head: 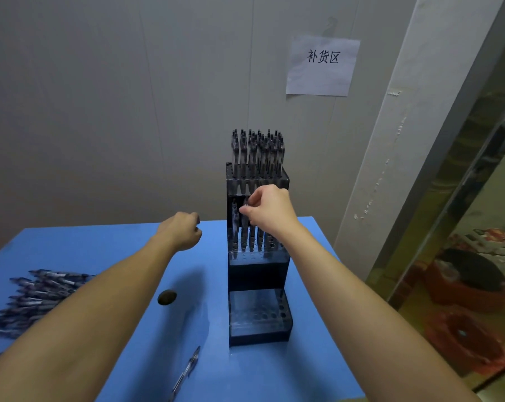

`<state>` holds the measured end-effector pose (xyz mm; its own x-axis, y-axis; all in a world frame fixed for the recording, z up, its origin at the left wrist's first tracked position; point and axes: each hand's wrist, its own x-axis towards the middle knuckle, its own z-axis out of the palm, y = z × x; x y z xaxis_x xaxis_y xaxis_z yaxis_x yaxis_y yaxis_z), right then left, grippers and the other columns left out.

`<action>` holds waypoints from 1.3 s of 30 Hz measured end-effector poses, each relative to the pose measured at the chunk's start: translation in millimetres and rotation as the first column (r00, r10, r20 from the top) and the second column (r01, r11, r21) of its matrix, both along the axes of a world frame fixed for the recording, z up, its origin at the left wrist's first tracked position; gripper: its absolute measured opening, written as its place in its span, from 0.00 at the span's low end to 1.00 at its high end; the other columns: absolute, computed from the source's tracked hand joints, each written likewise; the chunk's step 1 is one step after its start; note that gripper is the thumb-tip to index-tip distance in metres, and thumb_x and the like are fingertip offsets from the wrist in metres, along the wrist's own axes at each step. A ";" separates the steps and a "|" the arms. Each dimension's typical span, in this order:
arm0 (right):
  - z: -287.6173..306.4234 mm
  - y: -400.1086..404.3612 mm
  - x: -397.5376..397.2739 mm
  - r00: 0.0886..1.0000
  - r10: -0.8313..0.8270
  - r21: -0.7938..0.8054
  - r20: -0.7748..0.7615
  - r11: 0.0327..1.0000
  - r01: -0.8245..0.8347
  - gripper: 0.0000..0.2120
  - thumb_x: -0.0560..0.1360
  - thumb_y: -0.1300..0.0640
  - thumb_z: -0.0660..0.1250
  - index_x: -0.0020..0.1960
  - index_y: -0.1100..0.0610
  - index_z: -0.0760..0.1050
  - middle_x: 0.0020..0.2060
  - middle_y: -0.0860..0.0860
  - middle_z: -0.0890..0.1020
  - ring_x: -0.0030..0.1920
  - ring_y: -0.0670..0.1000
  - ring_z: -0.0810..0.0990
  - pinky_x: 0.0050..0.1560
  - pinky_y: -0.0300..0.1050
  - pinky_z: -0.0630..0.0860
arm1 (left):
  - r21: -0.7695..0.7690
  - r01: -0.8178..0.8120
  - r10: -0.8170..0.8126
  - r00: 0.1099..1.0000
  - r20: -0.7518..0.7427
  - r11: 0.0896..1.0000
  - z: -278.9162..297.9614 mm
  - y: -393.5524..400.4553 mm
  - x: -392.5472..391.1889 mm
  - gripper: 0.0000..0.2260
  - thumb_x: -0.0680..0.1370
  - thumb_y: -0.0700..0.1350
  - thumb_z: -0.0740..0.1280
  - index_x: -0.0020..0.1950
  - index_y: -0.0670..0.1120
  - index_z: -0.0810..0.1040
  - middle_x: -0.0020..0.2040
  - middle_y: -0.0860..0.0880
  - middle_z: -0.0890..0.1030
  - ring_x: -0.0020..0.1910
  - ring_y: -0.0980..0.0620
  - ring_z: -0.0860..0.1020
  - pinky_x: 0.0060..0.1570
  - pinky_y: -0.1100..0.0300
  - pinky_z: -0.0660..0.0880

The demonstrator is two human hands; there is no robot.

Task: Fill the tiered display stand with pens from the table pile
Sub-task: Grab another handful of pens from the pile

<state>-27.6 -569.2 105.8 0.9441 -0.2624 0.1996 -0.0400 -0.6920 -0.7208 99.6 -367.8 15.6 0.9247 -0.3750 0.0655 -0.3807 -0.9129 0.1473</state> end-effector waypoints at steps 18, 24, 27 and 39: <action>-54.0 13.2 -39.3 0.980 -0.174 -0.139 -0.094 0.977 0.161 0.05 0.77 0.53 0.72 0.47 0.53 0.78 0.44 0.50 0.83 0.47 0.52 0.81 0.46 0.46 0.79 | 0.009 -0.029 0.029 0.999 -0.021 1.000 -10.0 24.4 -24.7 0.17 0.82 0.47 0.57 0.71 0.47 0.73 0.65 0.46 0.78 0.52 0.46 0.77 0.45 0.54 0.76; -34.5 51.4 -50.7 0.977 0.169 -0.075 -0.129 0.981 -0.180 0.06 0.74 0.53 0.73 0.47 0.55 0.82 0.41 0.49 0.84 0.45 0.49 0.83 0.49 0.47 0.82 | 0.001 -0.146 0.146 0.989 -0.017 0.989 0.8 59.3 -62.6 0.17 0.83 0.48 0.57 0.70 0.48 0.73 0.66 0.46 0.78 0.57 0.45 0.77 0.49 0.53 0.75; -36.6 75.5 -52.8 0.930 0.300 -0.194 -0.213 0.920 -0.341 0.10 0.75 0.54 0.71 0.55 0.57 0.80 0.47 0.52 0.83 0.49 0.52 0.82 0.52 0.50 0.81 | -0.005 -0.214 0.213 0.977 -0.028 0.977 2.3 85.4 -88.7 0.15 0.83 0.47 0.57 0.68 0.46 0.74 0.63 0.45 0.79 0.54 0.44 0.77 0.48 0.51 0.77; -108.9 170.3 -59.6 0.756 0.486 -0.426 -0.439 0.628 -0.651 0.11 0.75 0.61 0.65 0.58 0.61 0.73 0.54 0.57 0.77 0.53 0.60 0.78 0.48 0.52 0.77 | -0.045 -0.671 0.649 0.729 -0.217 0.740 -59.9 218.1 -221.0 0.08 0.82 0.47 0.59 0.44 0.46 0.69 0.41 0.47 0.72 0.41 0.45 0.72 0.40 0.53 0.68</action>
<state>-87.2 -398.9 -3.1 0.8983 0.4149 -0.1447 0.3705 -0.8923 -0.2580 -121.5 -149.7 -44.3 0.9349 0.3342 -0.1198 0.3545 -0.8959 0.2677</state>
